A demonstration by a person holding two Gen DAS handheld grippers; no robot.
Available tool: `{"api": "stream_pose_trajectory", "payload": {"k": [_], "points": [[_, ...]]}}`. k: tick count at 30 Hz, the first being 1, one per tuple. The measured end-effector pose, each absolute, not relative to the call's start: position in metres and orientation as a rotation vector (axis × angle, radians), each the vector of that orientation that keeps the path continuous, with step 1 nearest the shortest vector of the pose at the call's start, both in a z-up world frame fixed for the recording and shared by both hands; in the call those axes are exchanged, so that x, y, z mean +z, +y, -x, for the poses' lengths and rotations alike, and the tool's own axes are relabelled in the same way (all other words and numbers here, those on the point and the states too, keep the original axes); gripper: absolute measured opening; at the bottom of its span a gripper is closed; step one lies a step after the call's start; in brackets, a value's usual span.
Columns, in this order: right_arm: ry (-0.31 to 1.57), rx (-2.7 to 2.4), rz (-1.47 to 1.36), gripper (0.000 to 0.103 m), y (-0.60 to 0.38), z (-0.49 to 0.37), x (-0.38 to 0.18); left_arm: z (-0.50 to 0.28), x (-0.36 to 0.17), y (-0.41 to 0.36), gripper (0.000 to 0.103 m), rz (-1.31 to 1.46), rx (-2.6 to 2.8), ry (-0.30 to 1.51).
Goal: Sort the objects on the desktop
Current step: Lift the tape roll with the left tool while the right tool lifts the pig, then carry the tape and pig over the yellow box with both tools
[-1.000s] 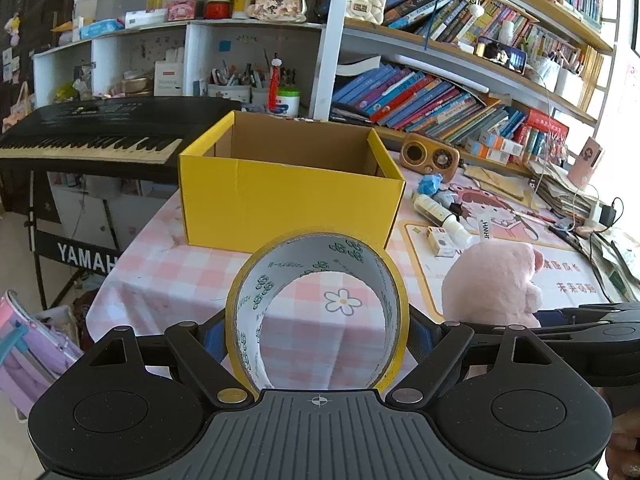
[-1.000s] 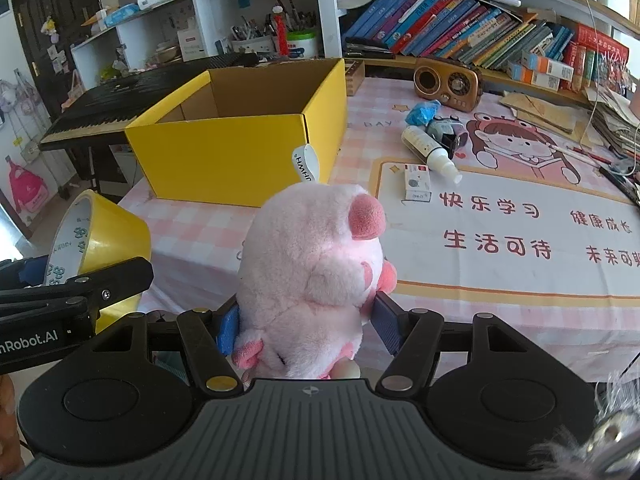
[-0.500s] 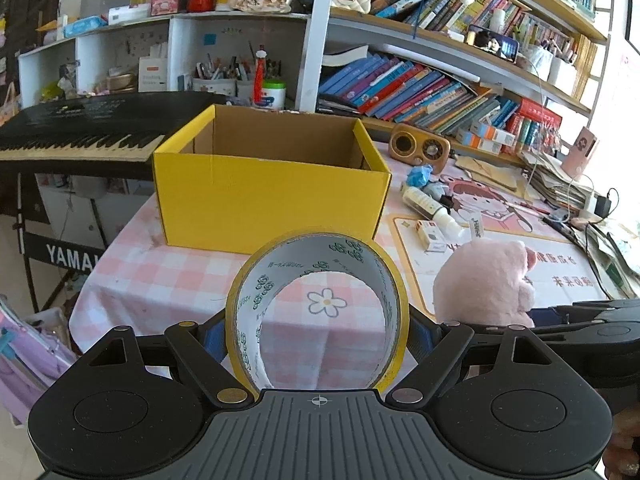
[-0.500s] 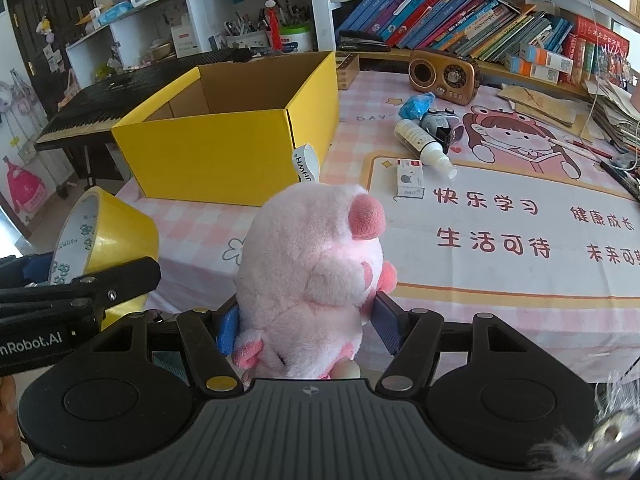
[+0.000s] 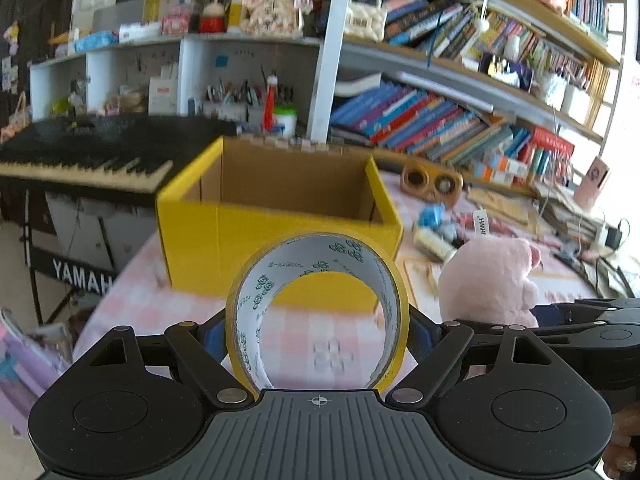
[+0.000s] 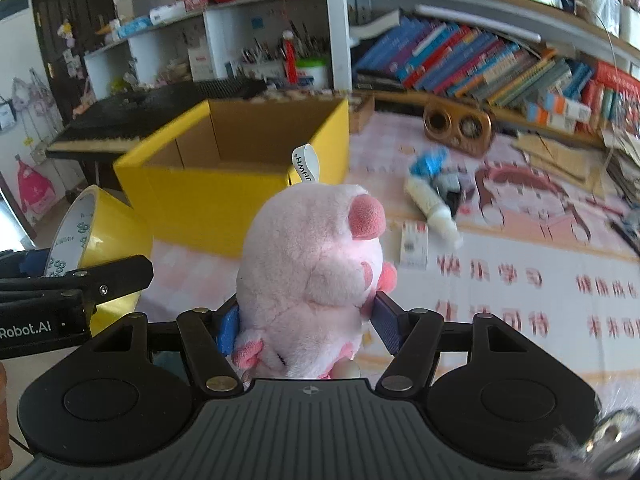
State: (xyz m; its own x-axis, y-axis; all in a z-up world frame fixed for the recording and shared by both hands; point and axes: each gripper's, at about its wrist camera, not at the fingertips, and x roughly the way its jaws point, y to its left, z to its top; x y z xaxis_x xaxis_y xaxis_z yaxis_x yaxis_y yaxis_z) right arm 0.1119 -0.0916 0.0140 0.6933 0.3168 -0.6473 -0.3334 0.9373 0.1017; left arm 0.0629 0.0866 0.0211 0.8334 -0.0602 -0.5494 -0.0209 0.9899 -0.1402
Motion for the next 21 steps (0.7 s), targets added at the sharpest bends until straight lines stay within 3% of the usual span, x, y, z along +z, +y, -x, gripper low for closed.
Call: {"api": "stream_pose_trajectory", "payload": {"k": [11, 21], "points": [[0.592, 0.482, 0.033, 0.063, -0.077, -0.180, 0.066, -0.118, 0.071, 0.099, 0.085, 0.134, 0.025, 0.425], [0.529, 0.597, 0.176, 0.063, -0.040, -0.274, 0.071, -0.195, 0.079, 0.108, 0.085, 0.077, 0.083, 0.444]]}}
